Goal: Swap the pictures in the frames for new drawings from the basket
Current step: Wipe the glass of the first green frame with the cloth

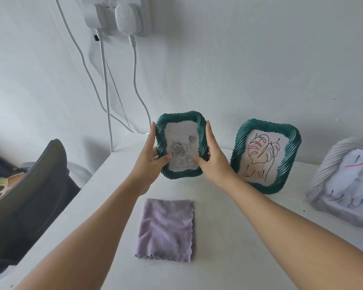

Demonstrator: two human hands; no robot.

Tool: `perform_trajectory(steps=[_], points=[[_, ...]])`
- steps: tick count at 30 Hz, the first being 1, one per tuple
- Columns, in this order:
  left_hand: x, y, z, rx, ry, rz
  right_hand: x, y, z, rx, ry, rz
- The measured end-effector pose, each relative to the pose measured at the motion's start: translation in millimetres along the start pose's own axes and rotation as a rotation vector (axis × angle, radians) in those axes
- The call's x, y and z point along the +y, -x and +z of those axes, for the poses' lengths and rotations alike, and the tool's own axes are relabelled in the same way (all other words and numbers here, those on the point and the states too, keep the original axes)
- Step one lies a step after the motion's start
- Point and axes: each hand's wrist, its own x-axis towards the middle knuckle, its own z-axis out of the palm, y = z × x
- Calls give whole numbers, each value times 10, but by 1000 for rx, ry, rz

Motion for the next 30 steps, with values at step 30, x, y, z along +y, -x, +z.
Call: perform_trajectory(steps=[30], points=[[-149,265,76,136,-493,105,5,479,1,182,360,-70]])
